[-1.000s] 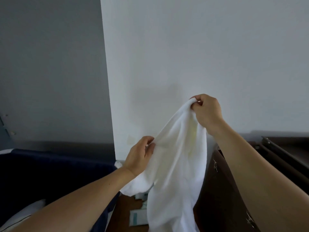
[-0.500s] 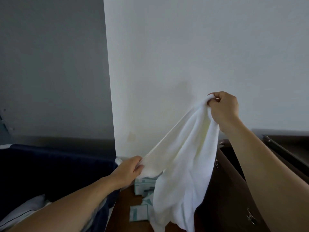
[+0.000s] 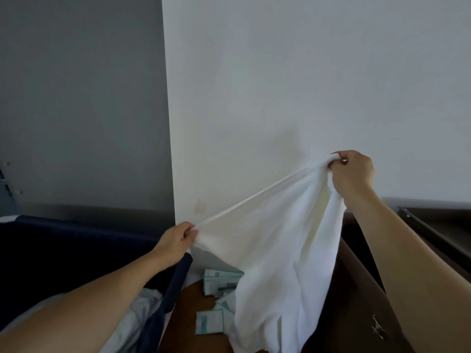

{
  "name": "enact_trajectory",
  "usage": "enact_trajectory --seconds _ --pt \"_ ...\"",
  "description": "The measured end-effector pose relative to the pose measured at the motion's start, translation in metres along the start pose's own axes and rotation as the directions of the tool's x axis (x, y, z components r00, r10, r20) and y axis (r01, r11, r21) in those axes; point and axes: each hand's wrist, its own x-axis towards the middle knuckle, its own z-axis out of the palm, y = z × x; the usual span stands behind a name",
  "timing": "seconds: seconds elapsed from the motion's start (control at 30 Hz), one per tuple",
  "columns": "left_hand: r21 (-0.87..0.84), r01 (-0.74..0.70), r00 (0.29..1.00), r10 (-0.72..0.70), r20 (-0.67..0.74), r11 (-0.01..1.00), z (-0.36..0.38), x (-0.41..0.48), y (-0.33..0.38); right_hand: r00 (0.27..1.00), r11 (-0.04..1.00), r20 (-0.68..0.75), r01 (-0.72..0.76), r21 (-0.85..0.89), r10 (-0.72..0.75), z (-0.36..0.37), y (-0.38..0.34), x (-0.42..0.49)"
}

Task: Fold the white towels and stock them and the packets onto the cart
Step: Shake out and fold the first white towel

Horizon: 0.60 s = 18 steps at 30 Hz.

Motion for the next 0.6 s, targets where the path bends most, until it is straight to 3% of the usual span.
enact_trajectory --seconds 0.13,0.27,0.47,0.6 --pt "-0.274 0.112 0.966 -0.17 -0.197 0.955 -0.017 0.008 0.005 0.999 0.999 0.01 -0.039 -0.013 0.039 -0.003 0.011 0.001" --pt "-0.574 0.107 0.926 -0.292 -0.241 0.812 -0.04 0.022 0.017 0.998 0.998 0.025 -0.057 -0.024 0.058 -0.002 0.02 0.005" --pt "-0.66 0.02 0.867 -0.342 -0.363 0.751 -0.066 0.038 0.06 0.998 0.998 0.01 -0.068 -0.006 0.068 -0.006 0.02 0.015" --pt "-0.852 -0.009 0.863 -0.427 -0.272 0.524 -0.084 0.051 0.096 0.993 0.993 -0.012 -0.119 0.027 0.119 -0.016 0.019 0.026"
